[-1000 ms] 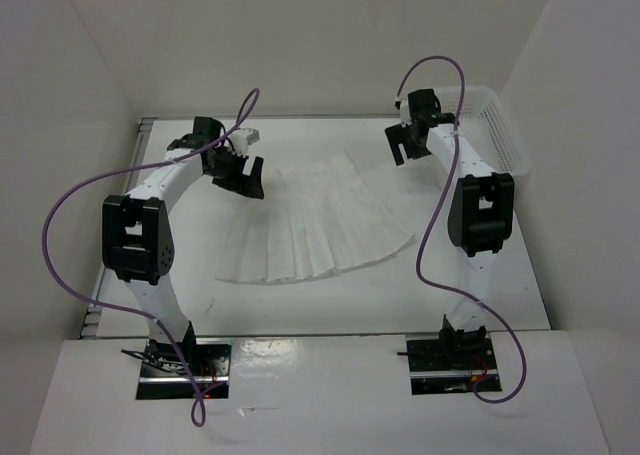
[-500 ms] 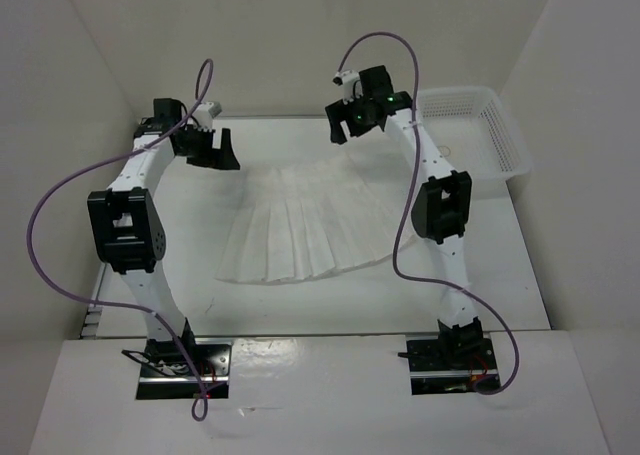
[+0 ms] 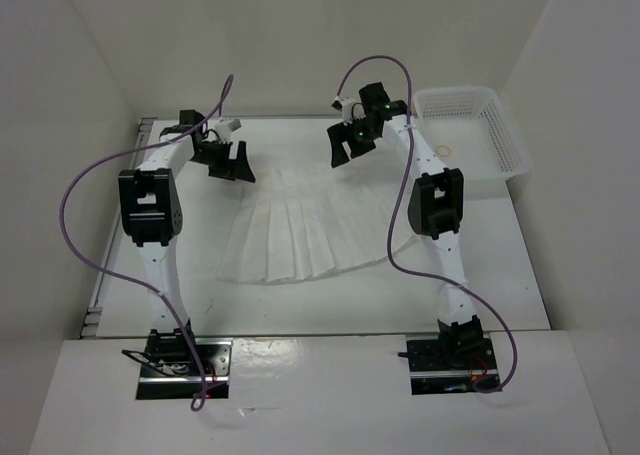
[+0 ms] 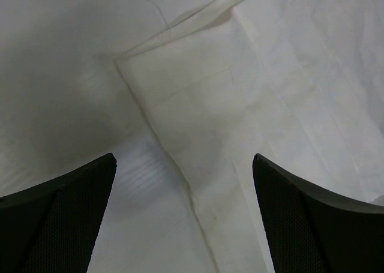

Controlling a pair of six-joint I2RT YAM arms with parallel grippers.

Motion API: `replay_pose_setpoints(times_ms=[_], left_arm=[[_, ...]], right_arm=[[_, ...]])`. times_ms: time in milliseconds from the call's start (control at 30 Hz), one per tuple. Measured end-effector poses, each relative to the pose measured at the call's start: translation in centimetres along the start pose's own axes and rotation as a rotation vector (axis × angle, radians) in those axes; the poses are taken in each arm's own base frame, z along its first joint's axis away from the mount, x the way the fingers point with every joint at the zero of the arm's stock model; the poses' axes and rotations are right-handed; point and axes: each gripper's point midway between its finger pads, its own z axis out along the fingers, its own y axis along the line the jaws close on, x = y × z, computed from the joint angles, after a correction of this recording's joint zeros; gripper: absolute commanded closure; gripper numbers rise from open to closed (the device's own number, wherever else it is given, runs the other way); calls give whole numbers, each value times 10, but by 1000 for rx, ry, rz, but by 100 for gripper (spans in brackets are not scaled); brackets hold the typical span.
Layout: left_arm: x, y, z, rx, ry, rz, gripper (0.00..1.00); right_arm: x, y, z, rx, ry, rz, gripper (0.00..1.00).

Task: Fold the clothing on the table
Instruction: Fold the skirt

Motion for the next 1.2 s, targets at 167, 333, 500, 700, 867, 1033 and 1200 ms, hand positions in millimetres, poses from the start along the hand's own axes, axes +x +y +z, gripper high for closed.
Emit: replay_pose_setpoints(times_ms=[167,333,500,700,867,1033,1200], left_arm=[[-19,12,11,9,-21,38,3],[-24,18,24,35,-22,43,9],[-23,12,30,63,-14,65,16],[-16,1,38,98,9,66,48],[-6,0,43,109,37,61,61],[-1,-2,44,119,44,53,62],[10,-8,41,120,67,42,62]], right_arm=[[1,3,-1,-19,7,-10,17],[2,3,-1,-17,10,-18,17],[4,1,-2,-6,18,-16,17],[4,-3,0,10,21,-17,17],[-3,-18,9,54,4,-26,17],[4,-30,30,59,14,-19,17],[17,-41,46,41,33,6,17]])
